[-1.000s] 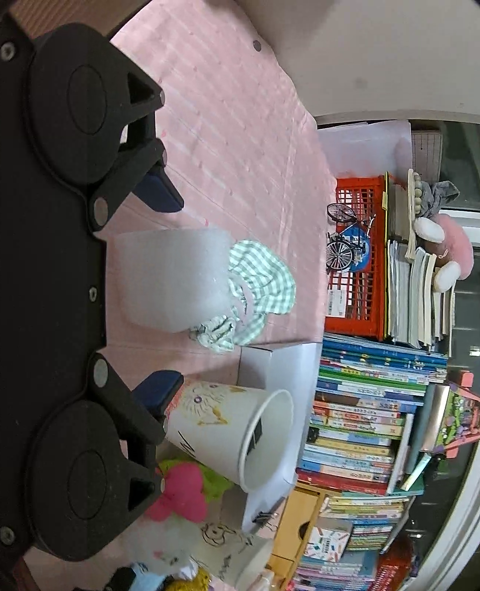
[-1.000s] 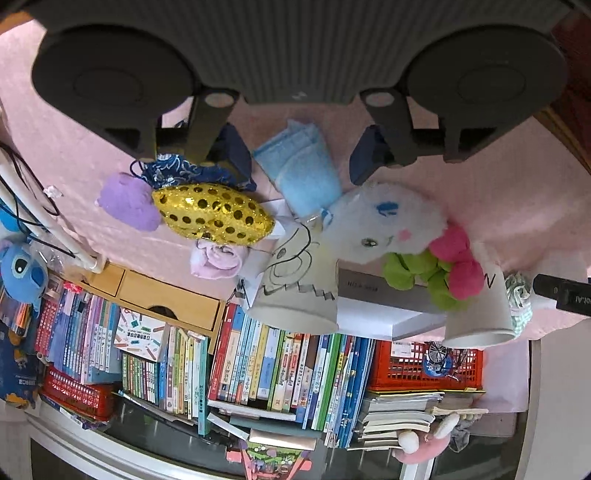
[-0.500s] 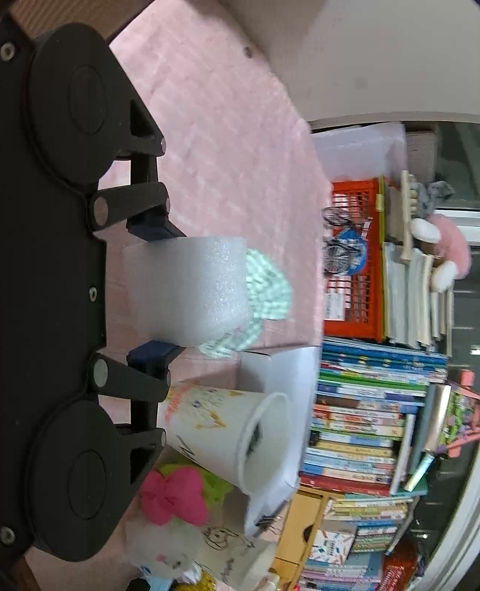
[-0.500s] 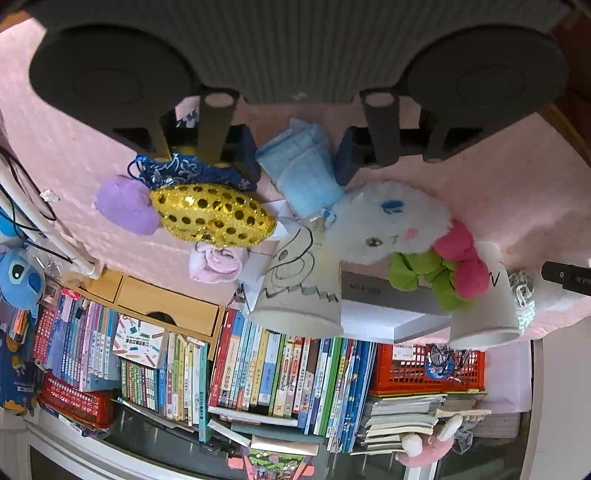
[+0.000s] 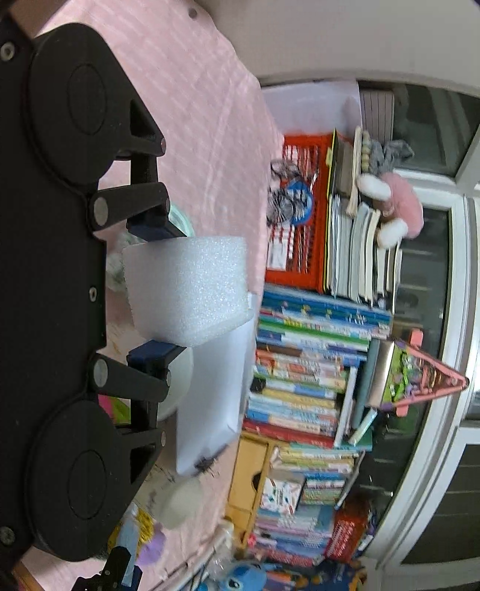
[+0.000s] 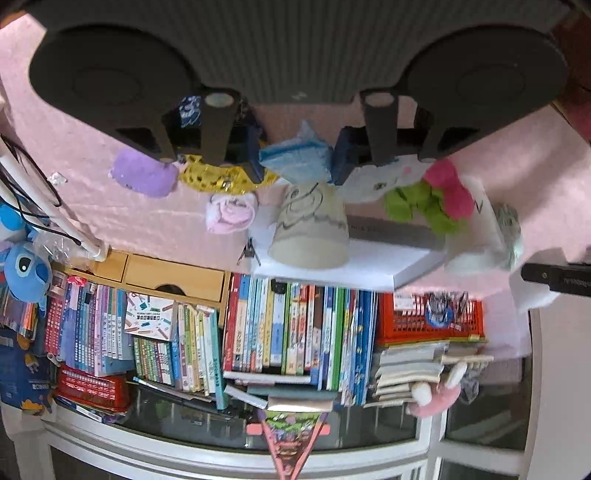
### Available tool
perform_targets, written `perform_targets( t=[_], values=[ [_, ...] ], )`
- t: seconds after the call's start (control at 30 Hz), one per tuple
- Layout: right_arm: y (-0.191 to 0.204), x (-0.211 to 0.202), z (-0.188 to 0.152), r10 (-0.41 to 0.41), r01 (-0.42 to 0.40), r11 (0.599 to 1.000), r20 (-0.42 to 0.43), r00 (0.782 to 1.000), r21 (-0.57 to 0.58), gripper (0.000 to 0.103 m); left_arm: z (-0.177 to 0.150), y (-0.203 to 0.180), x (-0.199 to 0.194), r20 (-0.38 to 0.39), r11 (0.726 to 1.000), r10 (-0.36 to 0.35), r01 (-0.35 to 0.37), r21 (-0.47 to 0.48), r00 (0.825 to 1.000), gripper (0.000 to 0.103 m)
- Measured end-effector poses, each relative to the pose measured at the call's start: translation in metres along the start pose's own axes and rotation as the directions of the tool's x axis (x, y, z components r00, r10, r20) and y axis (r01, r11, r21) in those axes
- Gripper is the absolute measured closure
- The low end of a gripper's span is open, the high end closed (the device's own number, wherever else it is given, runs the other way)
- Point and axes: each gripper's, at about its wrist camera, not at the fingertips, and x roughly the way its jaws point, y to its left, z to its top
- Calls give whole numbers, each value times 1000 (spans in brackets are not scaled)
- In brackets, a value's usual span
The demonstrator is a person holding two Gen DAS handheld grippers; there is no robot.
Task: Organize soft objects
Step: 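Carry foam block and mask into the white tray, opening both tools to release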
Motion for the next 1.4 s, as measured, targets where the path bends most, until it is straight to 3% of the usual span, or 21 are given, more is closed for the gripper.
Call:
perform_targets(
  t=[0.4, 0.6, 0.83, 1.03, 1.27, 1.4],
  values=[
    [-41, 0, 55, -2, -9, 995, 103, 995, 104, 59, 56, -26, 27, 0, 990, -131, 131, 55, 991, 53],
    [-52, 20, 81, 19, -32, 992, 108, 994, 125, 59, 82, -44, 46, -44, 976, -194, 198, 89, 980, 53],
    [-65, 58, 111, 85, -96, 976, 65, 994, 196, 59, 120, -62, 88, -125, 968, -215, 228, 103, 969, 53],
    [-66, 99, 133, 149, -138, 960, -26, 989, 243, 59, 145, -70, 140, -269, 959, -253, 277, 56, 929, 53],
    [-57, 147, 156, 170, -130, 953, -130, 977, 273, 59, 160, -77, 201, -398, 965, -229, 262, 30, 888, 53],
    [-55, 187, 164, 188, -106, 942, -242, 952, 317, 59, 159, -83, 236, -493, 963, -224, 267, 18, 841, 52]
  ],
)
